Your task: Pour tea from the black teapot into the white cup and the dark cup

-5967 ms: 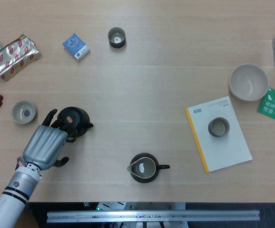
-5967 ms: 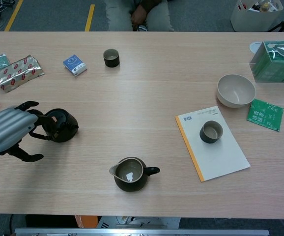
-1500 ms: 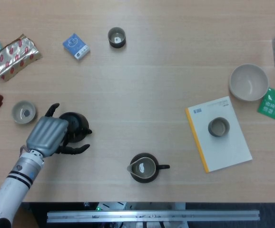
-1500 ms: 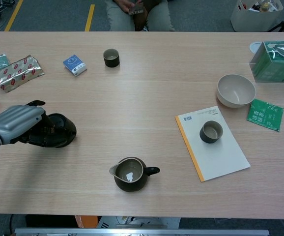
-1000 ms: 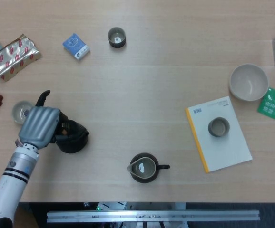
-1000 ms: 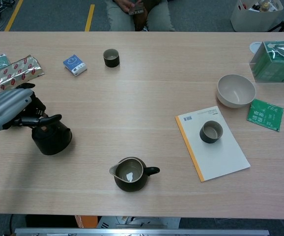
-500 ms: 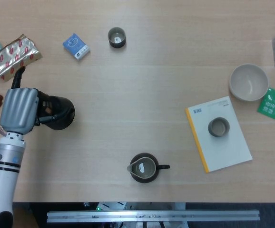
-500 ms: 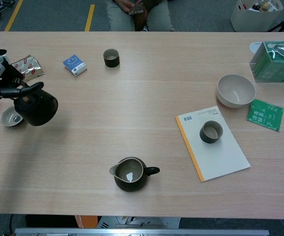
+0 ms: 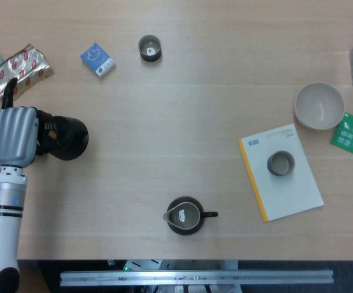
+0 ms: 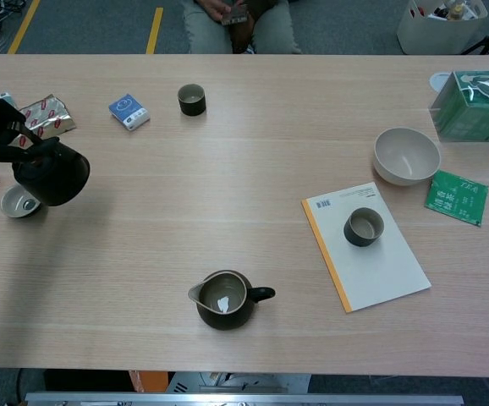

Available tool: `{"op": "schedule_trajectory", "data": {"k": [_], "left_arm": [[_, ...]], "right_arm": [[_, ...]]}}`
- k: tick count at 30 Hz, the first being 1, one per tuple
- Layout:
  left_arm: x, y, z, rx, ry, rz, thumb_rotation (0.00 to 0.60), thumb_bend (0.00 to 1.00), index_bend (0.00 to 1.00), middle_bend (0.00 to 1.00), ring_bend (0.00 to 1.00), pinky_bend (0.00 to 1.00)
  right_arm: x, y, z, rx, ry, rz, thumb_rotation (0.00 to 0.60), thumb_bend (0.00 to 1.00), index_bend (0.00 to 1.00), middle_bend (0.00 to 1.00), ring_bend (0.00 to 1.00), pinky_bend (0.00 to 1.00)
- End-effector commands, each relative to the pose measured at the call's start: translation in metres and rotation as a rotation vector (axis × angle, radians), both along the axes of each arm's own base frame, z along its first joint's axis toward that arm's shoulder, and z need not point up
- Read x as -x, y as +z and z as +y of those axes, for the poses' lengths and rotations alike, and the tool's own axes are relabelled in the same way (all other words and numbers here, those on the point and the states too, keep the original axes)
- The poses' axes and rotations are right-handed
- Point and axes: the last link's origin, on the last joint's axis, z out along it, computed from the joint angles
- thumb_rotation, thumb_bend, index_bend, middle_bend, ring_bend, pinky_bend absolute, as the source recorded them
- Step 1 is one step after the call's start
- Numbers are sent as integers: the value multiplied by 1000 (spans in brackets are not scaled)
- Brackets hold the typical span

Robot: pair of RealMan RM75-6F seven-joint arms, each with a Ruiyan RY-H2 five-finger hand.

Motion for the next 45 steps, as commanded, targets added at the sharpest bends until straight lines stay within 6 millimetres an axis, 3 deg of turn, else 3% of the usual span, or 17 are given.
{"op": "schedule_trajectory", "data": {"k": [1,5,9,12,24,33,45], "left_arm": [[1,1,1,-14,3,-3,382,246,1000,1000,887,0],[1,3,3,-67,-11,5,380,246,1000,1000,887,0],[0,4,4,-96,-24,-1,491,275,1000,1000,888,1],[0,3,3,-101,-31,2,520,306,1000,1000,889,3],[-1,7,0,-113,-66,-6,525,306,1000,1000,889,3],[-9,13,-6,-105,-113,14,538,307,1000,1000,887,3],[-17,21,-12,-90,-161,30,539,307,1000,1000,887,3]], "right_arm": [[0,0,0,-2,-3,0,600,120,358,325,178,204],[0,0,1,-1,-3,-1,600,120,358,324,178,204],[0,0,1,0,-2,1,600,120,358,325,178,204],[0,0,1,0,-4,1,600,120,358,325,179,204],[-6,-4,-1,-36,24,18,600,120,358,325,178,204],[-31,-22,-17,-182,155,85,600,120,358,325,178,205],[-90,-71,-48,-424,401,172,600,119,358,325,178,207]]}}
